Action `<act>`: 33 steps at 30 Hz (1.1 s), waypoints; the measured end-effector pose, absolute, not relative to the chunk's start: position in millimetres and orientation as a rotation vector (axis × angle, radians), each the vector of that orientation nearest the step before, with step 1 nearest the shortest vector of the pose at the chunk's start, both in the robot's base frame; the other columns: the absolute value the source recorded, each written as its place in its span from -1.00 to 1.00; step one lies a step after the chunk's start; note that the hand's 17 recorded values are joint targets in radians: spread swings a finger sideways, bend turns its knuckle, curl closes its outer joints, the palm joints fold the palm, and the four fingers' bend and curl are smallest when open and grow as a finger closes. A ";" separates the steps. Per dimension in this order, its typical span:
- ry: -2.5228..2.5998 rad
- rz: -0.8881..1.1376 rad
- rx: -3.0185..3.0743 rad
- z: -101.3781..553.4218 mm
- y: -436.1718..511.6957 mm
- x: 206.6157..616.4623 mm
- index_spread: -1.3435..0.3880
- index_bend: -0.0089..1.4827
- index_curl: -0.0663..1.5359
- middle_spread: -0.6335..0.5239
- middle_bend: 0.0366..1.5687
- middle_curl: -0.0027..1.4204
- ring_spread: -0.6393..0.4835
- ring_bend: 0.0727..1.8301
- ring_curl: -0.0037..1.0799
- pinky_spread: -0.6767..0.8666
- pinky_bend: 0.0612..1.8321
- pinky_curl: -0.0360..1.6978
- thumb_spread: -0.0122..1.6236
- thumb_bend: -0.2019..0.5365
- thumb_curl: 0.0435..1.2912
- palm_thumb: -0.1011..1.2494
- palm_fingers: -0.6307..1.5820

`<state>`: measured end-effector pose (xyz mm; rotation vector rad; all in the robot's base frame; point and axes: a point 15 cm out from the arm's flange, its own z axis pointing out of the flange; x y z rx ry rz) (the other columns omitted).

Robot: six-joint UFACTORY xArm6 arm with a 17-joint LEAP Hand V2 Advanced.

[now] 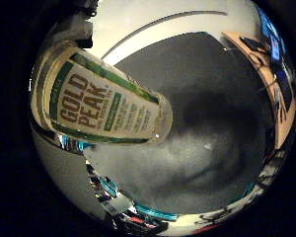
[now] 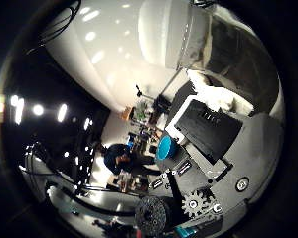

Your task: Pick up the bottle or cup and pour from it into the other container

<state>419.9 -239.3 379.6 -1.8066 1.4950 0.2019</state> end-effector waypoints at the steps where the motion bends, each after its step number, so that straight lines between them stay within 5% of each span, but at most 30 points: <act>1: 1.491 0.192 -1.836 388.6 -226.7 417.0 0.34 0.62 0.09 -0.10 0.74 0.06 -0.20 0.55 0.25 -0.39 0.53 -0.26 -0.70 -0.50 0.36 0.85 0.58; 19: 1.379 -0.042 -2.383 461.9 20.2 366.2 0.35 0.64 0.07 -0.10 0.73 0.07 -0.21 0.54 0.31 -0.42 0.41 -0.07 -0.76 -0.51 0.42 0.82 0.58; 33: 1.202 -0.756 -2.956 446.9 125.4 381.0 0.34 0.64 0.06 -0.11 0.72 0.09 -0.22 0.52 0.34 -0.43 0.36 0.03 -0.78 -0.51 0.45 0.81 0.58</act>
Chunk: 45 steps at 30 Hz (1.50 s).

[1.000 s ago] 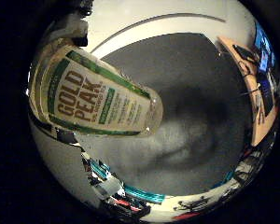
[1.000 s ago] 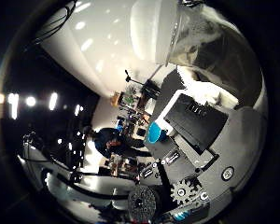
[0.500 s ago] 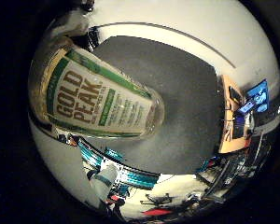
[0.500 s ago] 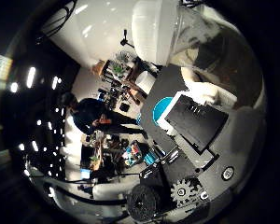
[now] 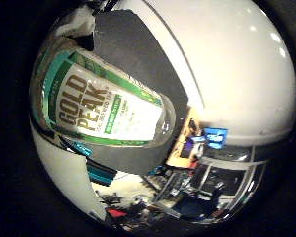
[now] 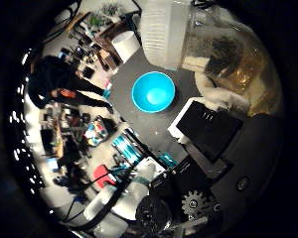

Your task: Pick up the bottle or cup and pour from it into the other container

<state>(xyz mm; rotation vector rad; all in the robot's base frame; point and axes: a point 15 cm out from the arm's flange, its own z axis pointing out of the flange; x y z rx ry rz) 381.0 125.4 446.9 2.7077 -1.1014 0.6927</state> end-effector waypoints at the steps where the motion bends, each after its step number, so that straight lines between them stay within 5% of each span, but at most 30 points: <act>1: -1.074 0.714 2.681 443.7 128.5 383.2 0.34 0.64 0.06 -0.11 0.72 0.09 -0.22 0.52 0.34 -0.43 0.35 0.03 -0.78 -0.51 0.45 0.81 0.58; 20: -0.562 0.950 2.339 359.5 241.8 373.0 0.34 0.65 0.06 -0.10 0.74 0.07 -0.25 0.47 0.43 -0.45 0.31 0.09 -0.77 -0.51 0.45 0.79 0.58; 45: -0.470 1.025 2.165 324.2 260.2 373.4 0.33 0.64 0.06 -0.10 0.75 0.06 -0.27 0.42 0.51 -0.47 0.29 0.14 -0.75 -0.51 0.46 0.79 0.58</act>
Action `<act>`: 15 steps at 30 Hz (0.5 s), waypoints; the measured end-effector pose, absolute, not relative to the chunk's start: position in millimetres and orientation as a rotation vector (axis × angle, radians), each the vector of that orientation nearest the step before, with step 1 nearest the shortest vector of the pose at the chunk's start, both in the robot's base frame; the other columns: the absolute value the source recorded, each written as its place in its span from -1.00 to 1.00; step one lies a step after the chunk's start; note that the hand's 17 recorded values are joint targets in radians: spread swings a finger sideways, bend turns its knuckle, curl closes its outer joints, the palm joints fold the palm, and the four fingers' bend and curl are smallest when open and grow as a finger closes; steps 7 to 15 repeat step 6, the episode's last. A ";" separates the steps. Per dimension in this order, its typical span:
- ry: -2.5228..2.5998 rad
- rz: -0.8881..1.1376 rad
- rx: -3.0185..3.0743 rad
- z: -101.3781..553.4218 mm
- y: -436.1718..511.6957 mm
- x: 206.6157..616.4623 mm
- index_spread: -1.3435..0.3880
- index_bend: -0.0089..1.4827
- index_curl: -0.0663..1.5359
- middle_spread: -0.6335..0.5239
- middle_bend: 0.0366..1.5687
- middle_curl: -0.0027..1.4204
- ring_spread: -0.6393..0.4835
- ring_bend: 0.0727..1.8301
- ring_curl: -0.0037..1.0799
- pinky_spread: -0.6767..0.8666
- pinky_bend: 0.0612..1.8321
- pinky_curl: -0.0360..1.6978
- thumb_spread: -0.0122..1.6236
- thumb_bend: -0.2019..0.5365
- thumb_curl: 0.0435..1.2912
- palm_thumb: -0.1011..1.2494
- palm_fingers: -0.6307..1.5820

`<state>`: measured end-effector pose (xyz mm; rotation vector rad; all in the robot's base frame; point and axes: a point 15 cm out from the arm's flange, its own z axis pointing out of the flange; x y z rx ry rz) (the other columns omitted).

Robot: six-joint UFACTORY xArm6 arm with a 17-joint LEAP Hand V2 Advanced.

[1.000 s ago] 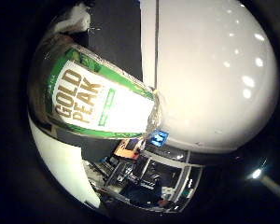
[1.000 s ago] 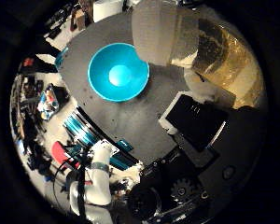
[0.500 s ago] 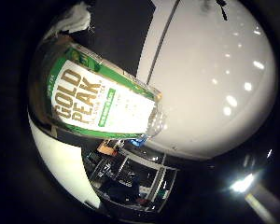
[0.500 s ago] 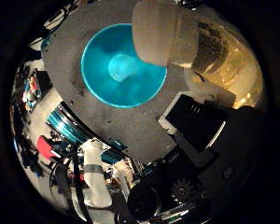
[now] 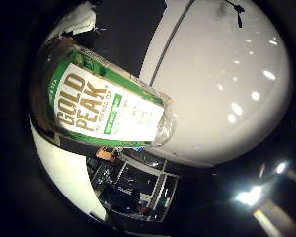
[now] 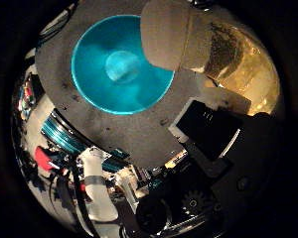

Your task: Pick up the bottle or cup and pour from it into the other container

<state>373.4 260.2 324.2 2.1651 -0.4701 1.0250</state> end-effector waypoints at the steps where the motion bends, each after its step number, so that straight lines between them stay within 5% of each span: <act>1: -0.471 1.027 2.165 324.3 260.4 373.4 0.33 0.64 0.06 -0.10 0.75 0.06 -0.27 0.42 0.51 -0.47 0.29 0.14 -0.75 -0.51 0.46 0.79 0.58; 15: -0.485 1.022 2.174 325.9 260.2 372.4 0.33 0.64 0.06 -0.10 0.75 0.06 -0.27 0.42 0.52 -0.47 0.29 0.15 -0.74 -0.51 0.46 0.79 0.58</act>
